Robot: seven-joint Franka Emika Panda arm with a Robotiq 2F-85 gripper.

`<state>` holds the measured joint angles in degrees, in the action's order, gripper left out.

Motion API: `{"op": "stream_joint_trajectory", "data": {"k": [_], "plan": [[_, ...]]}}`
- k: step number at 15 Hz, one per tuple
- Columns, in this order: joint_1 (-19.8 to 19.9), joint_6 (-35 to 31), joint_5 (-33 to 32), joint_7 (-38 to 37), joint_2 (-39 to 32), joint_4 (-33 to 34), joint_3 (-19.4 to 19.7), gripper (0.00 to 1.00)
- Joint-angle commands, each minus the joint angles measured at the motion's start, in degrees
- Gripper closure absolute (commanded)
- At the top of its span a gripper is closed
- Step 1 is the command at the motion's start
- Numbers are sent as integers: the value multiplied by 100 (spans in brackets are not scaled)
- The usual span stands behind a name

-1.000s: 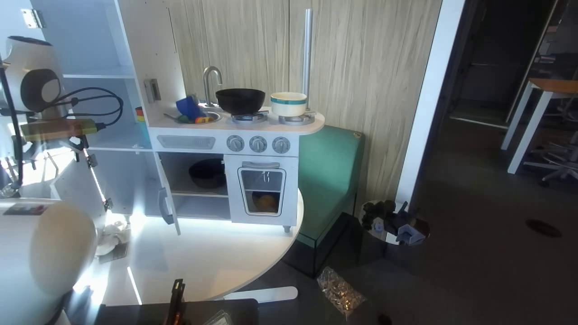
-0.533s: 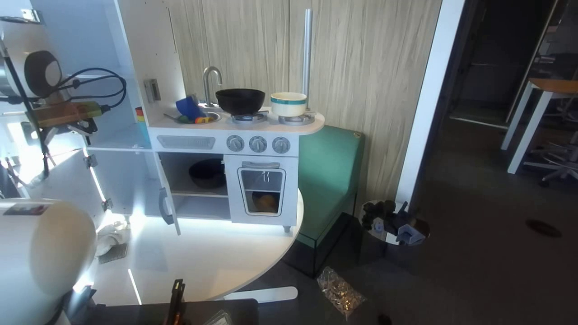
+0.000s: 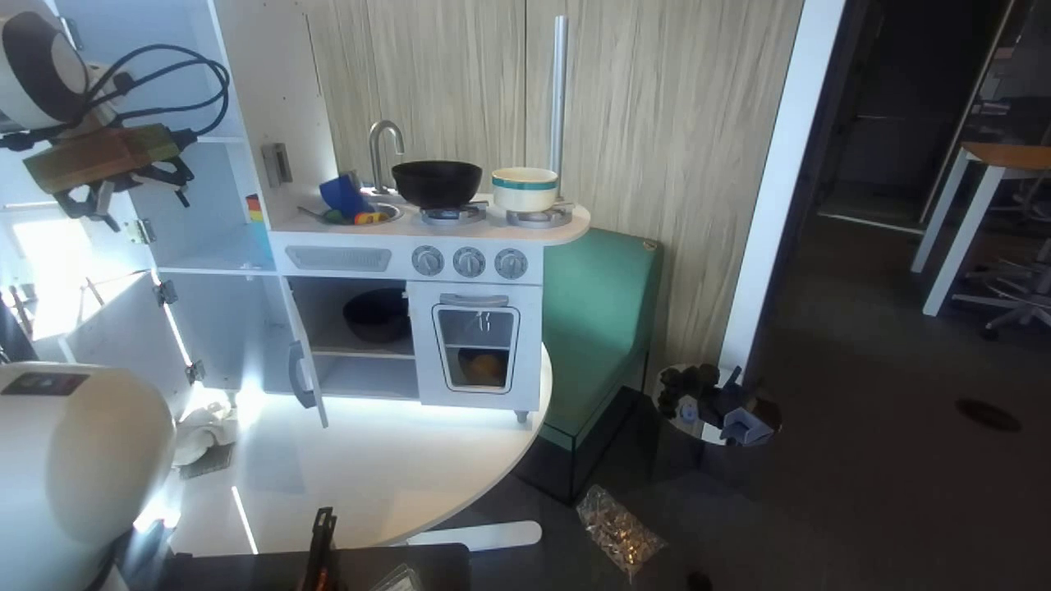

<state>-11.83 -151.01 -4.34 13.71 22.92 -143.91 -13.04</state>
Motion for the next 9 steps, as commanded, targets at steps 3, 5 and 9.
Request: {"op": "stream_joint_trajectory", "data": {"k": [3,5,9], "plan": [[539,287,-729,-991,1798,-846,54,0],[605,441,-808,-1011,2183,-1014,143,0],[319,503,-699,-606,2233,-1140,343,0]]}}
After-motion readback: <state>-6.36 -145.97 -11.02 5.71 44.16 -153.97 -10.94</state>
